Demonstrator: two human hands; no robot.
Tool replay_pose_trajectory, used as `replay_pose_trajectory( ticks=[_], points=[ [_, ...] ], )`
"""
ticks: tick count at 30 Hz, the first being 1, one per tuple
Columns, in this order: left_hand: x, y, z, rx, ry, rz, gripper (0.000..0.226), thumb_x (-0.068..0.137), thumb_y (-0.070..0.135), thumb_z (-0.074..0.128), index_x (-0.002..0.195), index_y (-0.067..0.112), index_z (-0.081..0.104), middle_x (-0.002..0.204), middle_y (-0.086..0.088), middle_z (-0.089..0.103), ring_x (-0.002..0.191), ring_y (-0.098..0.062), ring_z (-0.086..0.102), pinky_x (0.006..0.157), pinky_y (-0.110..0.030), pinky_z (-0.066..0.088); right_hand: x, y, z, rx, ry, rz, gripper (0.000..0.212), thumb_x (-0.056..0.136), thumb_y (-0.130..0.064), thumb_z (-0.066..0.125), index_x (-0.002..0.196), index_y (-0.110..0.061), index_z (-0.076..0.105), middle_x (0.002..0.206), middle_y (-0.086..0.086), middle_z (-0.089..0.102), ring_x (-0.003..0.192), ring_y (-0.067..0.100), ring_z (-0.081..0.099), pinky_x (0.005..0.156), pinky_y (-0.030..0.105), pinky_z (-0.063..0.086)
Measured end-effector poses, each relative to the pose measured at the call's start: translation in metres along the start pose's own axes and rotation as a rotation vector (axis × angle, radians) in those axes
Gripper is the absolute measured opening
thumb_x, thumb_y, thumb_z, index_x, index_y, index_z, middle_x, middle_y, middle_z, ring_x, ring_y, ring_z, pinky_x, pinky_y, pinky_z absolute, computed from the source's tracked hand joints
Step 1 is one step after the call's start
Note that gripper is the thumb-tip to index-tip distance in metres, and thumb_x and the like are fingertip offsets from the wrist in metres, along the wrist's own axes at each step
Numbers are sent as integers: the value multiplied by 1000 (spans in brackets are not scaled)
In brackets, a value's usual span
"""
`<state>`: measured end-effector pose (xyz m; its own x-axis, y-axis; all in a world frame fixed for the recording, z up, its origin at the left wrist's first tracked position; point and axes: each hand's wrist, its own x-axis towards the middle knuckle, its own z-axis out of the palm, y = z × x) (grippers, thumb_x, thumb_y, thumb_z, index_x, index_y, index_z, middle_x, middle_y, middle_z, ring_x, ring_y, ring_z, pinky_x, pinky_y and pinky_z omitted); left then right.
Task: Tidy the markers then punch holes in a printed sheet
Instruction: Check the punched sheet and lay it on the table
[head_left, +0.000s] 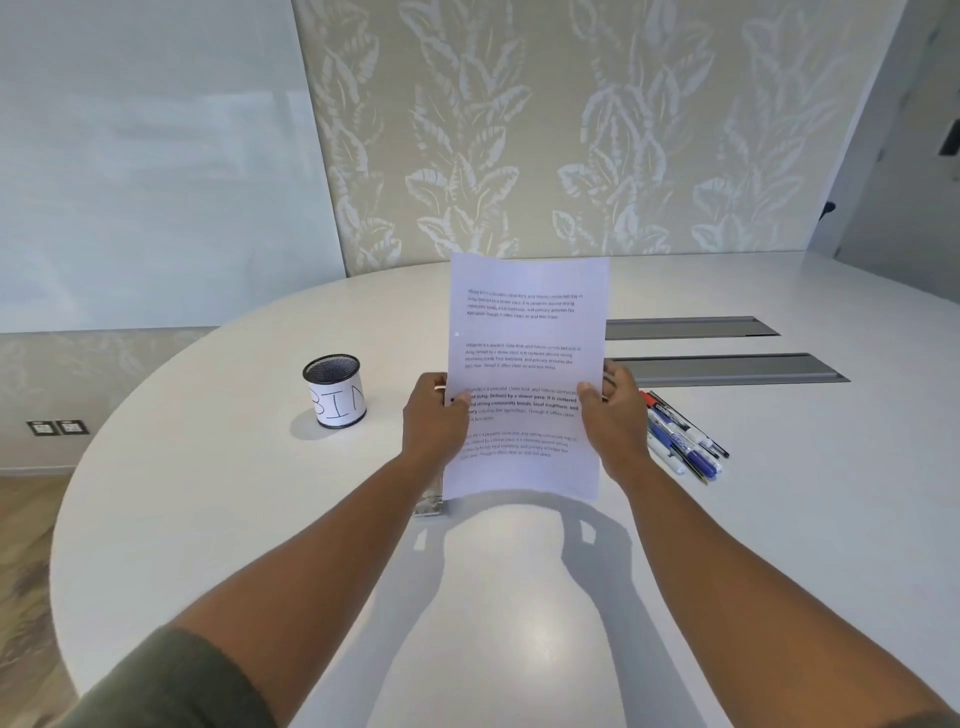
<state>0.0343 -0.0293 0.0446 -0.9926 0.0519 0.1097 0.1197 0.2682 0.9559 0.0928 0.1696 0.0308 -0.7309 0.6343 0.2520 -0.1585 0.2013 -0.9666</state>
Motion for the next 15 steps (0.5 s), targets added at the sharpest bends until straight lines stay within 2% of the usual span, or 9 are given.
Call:
replay_pose_trajectory(
  ticks=[3,5,8,9,12,15],
  points=[
    [4,8,6,25,17,73,14,96,21,54,107,27,48,89,14,64,75,0,60,54,-20,40,6,-15,3,-29,51,-103,20,93,-11,58,107,-25,59,89,-8,69,79,2,63,55,2,41],
    [6,11,11,52,13,99,13,97,19,52,107,23,47,86,10,64,72,-3,60,54,-22,40,9,-19,3,-50,58,-140,13,92,-12,58,99,-24,58,83,-9,68,72,-3,61,52,1,40],
    [6,7,18,87,-26,104,15,97,18,50,112,18,46,94,1,66,78,-15,63,63,-28,46,6,-12,-1,-103,49,-148,15,91,-14,58,100,-26,56,78,-12,65,65,-6,58,51,5,40],
    [5,2,21,105,-50,90,16,98,19,50,114,18,46,99,0,66,82,-18,63,66,-30,47,4,-6,-3,-135,28,-135,16,91,-14,58,102,-25,55,80,-11,65,69,-4,59,52,6,40],
    [-3,-19,27,184,-100,15,20,96,19,49,116,18,47,106,0,63,91,-23,60,76,-32,48,-8,23,-10,-245,-52,-64,17,91,-11,59,106,-19,55,95,-5,67,85,15,64,62,18,46],
    [-9,-40,32,285,-122,-22,21,93,16,48,114,15,50,102,0,60,92,-26,58,77,-35,51,-20,47,-16,-327,-93,13,18,91,-10,59,107,-17,53,103,-1,64,89,19,61,60,11,40]
  ],
)
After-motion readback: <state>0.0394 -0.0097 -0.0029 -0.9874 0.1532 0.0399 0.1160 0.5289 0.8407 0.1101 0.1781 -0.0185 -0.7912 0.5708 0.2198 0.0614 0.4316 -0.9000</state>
